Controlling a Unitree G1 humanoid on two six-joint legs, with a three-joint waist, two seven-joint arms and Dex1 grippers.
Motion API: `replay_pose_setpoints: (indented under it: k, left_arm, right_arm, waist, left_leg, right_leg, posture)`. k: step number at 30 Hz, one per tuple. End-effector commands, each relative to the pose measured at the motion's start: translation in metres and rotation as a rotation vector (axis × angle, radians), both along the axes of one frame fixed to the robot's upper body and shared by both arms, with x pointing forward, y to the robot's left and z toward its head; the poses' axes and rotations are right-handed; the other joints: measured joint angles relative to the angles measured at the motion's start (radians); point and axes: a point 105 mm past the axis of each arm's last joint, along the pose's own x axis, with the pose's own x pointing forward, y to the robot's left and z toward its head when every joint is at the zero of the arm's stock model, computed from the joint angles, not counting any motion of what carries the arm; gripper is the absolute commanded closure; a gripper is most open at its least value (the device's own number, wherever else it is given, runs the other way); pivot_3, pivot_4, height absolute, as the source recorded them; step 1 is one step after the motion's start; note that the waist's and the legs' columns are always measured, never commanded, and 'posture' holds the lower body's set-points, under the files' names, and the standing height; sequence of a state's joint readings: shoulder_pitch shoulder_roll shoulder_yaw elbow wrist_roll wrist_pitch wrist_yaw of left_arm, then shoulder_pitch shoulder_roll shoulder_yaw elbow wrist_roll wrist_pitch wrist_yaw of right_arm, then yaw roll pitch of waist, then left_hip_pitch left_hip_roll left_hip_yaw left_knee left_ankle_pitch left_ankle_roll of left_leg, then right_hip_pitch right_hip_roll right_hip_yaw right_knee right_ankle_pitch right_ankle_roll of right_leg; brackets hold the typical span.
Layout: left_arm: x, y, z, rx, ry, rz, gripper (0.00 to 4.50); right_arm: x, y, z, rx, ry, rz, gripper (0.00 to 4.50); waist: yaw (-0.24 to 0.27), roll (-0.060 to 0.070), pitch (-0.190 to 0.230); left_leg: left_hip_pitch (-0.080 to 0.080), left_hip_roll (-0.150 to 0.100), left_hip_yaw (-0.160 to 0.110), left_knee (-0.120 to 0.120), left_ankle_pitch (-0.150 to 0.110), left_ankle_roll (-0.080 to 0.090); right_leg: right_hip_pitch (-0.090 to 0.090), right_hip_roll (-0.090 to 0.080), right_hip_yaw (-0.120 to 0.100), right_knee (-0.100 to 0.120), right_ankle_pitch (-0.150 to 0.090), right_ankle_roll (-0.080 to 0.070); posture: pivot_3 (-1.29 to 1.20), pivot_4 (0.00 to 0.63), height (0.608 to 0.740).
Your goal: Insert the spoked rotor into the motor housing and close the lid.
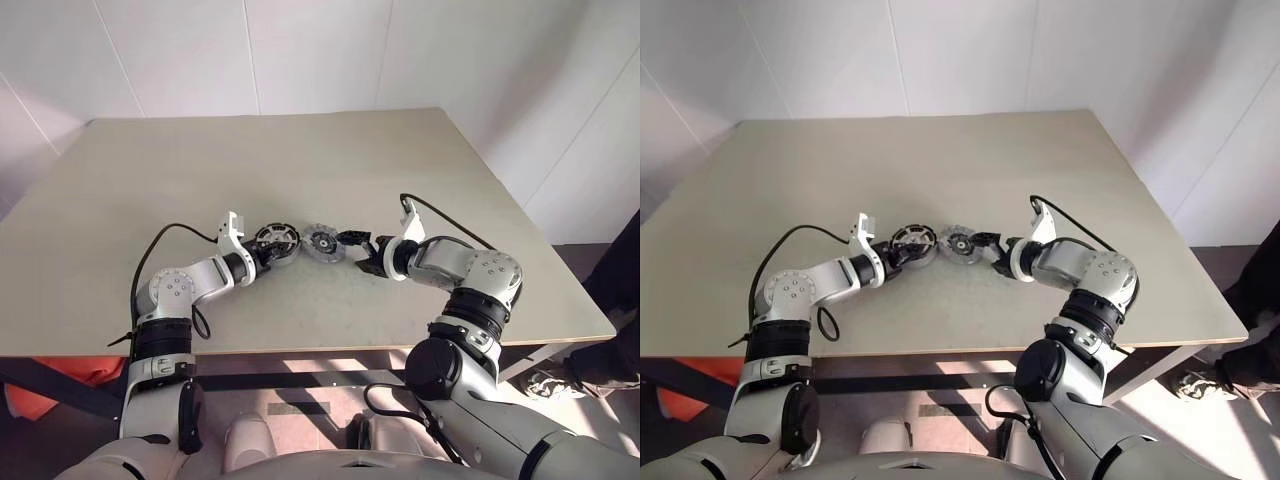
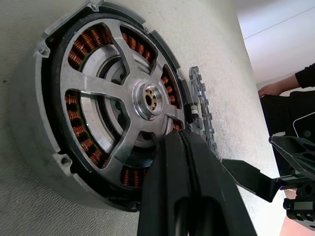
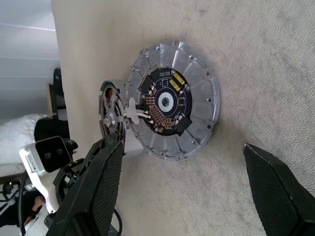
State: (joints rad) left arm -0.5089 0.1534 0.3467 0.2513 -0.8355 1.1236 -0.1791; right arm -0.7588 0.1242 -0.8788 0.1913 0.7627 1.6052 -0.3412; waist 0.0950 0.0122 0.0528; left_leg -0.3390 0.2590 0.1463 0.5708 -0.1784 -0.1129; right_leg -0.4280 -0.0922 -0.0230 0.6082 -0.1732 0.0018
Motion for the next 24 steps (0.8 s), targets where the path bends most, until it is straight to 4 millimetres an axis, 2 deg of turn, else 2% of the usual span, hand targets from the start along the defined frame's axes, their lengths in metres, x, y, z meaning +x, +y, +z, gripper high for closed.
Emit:
replay_pose_setpoints:
  k: [1, 11, 18, 24]
  left_arm:
    - [-0.001, 0.012, -0.002, 0.047, 0.008, 0.027, 4.5]
    - [-0.004, 0.019, -0.002, 0.058, 0.007, 0.057, 4.5]
    - [-0.008, 0.022, -0.004, 0.057, 0.011, 0.081, 4.5]
    - [-0.008, 0.02, -0.006, 0.054, 0.014, 0.083, 4.5]
  right_arm:
    - [-0.028, 0.074, -0.021, 0.171, 0.105, 0.152, 0.12]
    - [-0.009, 0.098, -0.005, 0.223, 0.051, 0.2, 0.12]
    - [-0.004, 0.112, 0.0, 0.244, 0.026, 0.241, 0.12]
    - [-0.007, 0.121, 0.02, 0.302, -0.08, 0.345, 0.12]
  waist:
    - [-0.003, 0.0, -0.001]
    - [-0.032, -0.004, -0.004]
    - [-0.055, -0.008, -0.007]
    - [-0.05, -0.008, -0.007]
  left_leg:
    - [0.0, 0.0, 0.0, 0.0, 0.0, 0.0]
    - [0.004, 0.0, 0.0, 0.0, 0.0, 0.0]
    - [0.006, 0.0, 0.0, 0.0, -0.001, 0.001]
    - [0.004, 0.001, 0.0, 0.0, -0.002, 0.003]
  right_leg:
    - [0.0, 0.0, 0.0, 0.0, 0.0, 0.0]
    - [0.0, 0.001, 0.0, -0.001, 0.0, 0.0]
    - [0.0, 0.001, -0.001, -0.002, 0.0, 0.0]
    - [-0.001, 0.001, -0.002, -0.003, 0.0, 0.0]
  posture:
    - [0.0, 0.0, 0.74]
    - [0.0, 0.0, 0.74]
    - [0.0, 0.0, 0.74]
    - [0.0, 0.0, 0.74]
